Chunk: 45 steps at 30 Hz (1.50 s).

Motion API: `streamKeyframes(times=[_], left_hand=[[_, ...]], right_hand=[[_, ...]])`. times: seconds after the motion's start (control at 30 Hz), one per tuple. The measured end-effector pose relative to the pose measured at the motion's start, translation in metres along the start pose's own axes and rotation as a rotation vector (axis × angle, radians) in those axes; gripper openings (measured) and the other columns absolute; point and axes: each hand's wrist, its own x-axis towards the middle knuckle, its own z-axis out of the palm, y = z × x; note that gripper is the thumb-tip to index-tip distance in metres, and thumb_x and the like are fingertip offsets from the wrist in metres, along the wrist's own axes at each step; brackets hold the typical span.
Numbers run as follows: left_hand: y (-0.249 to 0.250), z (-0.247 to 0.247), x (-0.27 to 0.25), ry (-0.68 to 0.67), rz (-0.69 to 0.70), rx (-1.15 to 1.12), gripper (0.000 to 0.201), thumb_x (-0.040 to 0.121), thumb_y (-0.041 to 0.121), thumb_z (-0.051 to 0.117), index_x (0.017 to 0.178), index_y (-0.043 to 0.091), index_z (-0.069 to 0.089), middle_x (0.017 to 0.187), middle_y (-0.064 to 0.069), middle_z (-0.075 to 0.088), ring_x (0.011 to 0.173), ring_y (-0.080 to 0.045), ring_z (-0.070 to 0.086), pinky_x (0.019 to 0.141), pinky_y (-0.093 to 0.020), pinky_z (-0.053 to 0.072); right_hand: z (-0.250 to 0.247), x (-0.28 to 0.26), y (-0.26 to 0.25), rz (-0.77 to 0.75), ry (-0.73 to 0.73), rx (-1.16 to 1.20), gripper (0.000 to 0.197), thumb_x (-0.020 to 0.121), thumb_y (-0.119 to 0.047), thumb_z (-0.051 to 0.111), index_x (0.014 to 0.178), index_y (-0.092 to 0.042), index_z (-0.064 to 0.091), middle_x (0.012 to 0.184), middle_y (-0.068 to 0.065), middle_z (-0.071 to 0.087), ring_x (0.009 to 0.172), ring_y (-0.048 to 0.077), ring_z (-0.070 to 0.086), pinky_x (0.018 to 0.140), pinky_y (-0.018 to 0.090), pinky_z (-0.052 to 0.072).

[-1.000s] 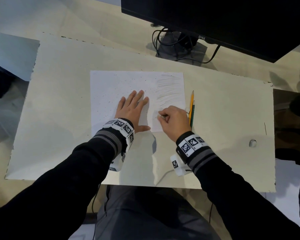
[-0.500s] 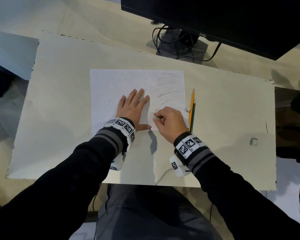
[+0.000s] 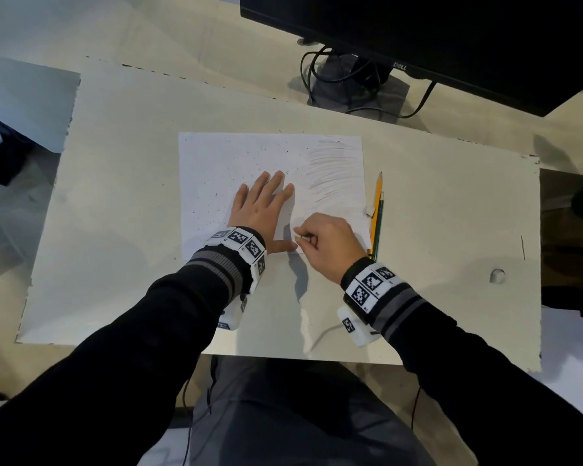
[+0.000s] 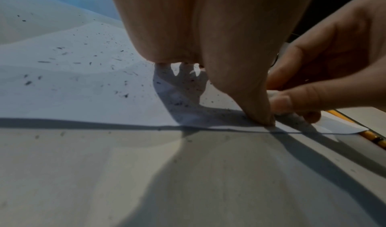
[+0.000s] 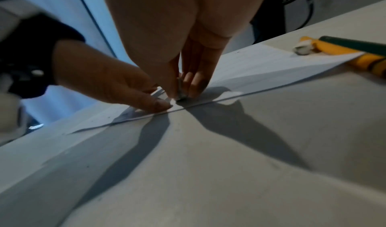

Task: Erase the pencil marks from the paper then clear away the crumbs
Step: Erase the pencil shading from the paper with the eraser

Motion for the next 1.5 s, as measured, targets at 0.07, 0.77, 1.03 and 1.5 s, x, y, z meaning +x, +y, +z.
streamKeyframes(times=[0.07,0.77,1.03,1.5], left_hand=[[0.000,0.000,0.000,0.003,-0.004,-0.003,0.111,0.078,0.068,0.066,0.157,0.027,0.000,0.164,0.002,-0.015,0.151,-0.019,-0.016,0.121,-0.045,-0.008],[-0.001,0.001,0.001,-0.001,-0.014,-0.023,0.112,0.076,0.070,0.066,0.157,0.028,0.002,0.164,0.004,-0.015,0.151,-0.018,-0.016,0.121,-0.044,-0.007],[-0.001,0.003,0.002,0.015,-0.009,-0.011,0.115,0.073,0.072,0.067,0.157,0.027,0.002,0.164,0.004,-0.014,0.151,-0.019,-0.015,0.120,-0.044,-0.007],[0.013,-0.010,0.003,-0.064,-0.090,-0.010,0.113,0.077,0.054,0.077,0.157,0.025,0.004,0.164,0.002,-0.013,0.151,-0.021,-0.014,0.121,-0.053,0.002]], right_hand=[[-0.008,0.007,0.005,0.007,-0.021,-0.014,0.007,0.088,-0.014,0.070,0.090,-0.008,0.074,0.083,-0.002,0.065,0.076,0.011,0.057,0.075,0.025,0.049],[-0.030,0.036,0.017,0.006,-0.058,-0.063,0.008,0.089,-0.017,0.068,0.092,-0.012,0.073,0.080,-0.009,0.060,0.075,0.010,0.055,0.079,0.030,0.052],[-0.021,0.020,0.004,-0.102,-0.176,-0.056,0.005,0.086,-0.016,0.069,0.086,-0.012,0.072,0.076,-0.007,0.061,0.073,0.013,0.057,0.075,0.032,0.053],[-0.041,0.042,0.024,0.077,-0.023,-0.042,0.011,0.086,-0.016,0.071,0.094,-0.013,0.076,0.085,-0.004,0.069,0.077,0.009,0.060,0.080,0.028,0.054]])
